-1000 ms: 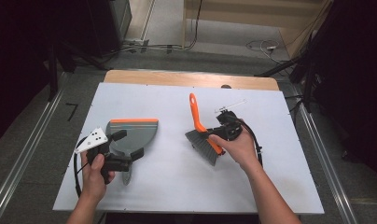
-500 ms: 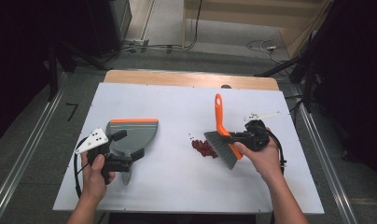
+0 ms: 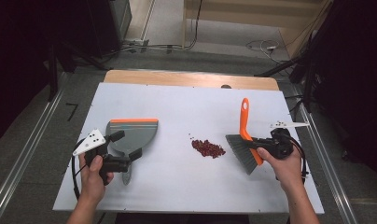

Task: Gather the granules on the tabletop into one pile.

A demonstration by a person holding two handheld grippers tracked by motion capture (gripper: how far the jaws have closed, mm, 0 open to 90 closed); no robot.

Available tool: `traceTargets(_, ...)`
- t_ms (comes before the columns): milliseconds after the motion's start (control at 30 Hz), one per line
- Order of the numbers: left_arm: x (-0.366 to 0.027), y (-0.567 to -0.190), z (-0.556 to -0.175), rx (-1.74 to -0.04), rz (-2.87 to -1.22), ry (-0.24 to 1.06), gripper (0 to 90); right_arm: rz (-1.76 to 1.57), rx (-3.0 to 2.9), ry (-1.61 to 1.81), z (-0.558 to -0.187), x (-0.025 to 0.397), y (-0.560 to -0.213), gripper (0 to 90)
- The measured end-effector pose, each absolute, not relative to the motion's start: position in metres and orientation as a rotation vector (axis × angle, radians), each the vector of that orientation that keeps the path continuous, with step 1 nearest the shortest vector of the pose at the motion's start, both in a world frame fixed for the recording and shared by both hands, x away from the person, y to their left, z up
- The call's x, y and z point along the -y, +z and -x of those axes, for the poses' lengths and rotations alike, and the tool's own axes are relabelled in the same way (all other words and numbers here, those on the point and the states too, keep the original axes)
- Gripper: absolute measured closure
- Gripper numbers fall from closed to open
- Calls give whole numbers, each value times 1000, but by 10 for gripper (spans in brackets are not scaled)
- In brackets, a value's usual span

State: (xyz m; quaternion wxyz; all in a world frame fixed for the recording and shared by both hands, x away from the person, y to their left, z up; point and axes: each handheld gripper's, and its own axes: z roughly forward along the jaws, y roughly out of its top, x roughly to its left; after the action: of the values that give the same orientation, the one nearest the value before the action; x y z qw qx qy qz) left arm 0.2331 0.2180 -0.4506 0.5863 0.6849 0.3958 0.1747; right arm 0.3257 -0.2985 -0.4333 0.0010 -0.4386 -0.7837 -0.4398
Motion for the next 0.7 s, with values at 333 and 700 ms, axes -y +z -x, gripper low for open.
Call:
traceTargets(333, -220, -454, -234, -924, -1595, 405, 11, 1462, 2404, -1411, -329, 322, -439, 688)
traceTargets(700, -222, -454, -234, -923, -1586, 410, 11, 1489, 2414, -1393, -330, 325, -444, 687)
